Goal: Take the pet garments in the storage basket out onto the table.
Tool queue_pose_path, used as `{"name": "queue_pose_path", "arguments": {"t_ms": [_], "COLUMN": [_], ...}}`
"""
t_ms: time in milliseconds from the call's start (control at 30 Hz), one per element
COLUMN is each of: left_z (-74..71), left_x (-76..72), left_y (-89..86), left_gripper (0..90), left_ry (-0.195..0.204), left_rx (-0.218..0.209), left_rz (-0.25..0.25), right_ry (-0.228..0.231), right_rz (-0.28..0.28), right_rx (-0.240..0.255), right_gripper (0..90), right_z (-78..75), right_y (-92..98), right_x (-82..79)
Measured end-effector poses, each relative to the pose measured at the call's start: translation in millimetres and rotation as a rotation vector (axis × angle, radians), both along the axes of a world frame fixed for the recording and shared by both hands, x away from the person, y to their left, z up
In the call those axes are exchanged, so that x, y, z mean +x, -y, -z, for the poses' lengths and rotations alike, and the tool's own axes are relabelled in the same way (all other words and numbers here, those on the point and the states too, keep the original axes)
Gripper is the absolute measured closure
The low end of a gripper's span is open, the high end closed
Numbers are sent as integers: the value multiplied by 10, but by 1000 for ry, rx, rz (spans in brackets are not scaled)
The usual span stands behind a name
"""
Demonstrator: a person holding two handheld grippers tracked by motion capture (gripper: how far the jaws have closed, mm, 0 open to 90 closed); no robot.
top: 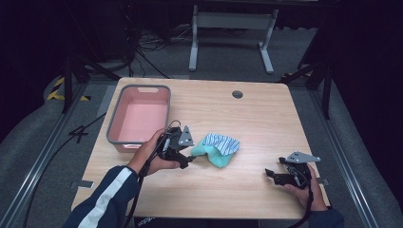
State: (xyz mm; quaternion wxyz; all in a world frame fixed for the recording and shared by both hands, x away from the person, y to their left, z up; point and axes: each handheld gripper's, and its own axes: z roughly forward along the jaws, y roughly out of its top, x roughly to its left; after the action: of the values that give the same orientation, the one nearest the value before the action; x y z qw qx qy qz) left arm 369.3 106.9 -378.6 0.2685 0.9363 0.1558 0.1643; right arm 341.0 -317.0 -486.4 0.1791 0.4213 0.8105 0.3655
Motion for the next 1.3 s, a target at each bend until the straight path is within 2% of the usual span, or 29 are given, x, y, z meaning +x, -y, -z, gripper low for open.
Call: {"name": "queue_pose_path", "arguments": {"t_ms": [267,300,367,467,700,900,1300], "left_z": [-5,4,16,58,146,240,380], "left_x": [-159,-177,-196,-243,-334,-401,-482], "left_y": [-183,-209,-245,-324,-516,-670,-999], "left_gripper": [269,270,268,266,265,263,251], "left_ry": [27,21,18,14,14,20,21], "left_rx": [36,26,37,34,76,93,79], "left_rz": [-7,-13,-13,-25,-44,-61,-109], "right_ry": [0,0,0,0,0,-1,-1], "right_rz": [-1,0,0,1,1,2,2], "right_rx": [-2,0,0,2,2,2,2], "right_gripper": [220,220,220,220,220,220,220], "right_z": [0,0,0,-1,-1,-1,-1], "right_y": [0,0,0,-1,-1,-2,-2], "right_x": [0,0,0,-1,-1,-2,-1]}}
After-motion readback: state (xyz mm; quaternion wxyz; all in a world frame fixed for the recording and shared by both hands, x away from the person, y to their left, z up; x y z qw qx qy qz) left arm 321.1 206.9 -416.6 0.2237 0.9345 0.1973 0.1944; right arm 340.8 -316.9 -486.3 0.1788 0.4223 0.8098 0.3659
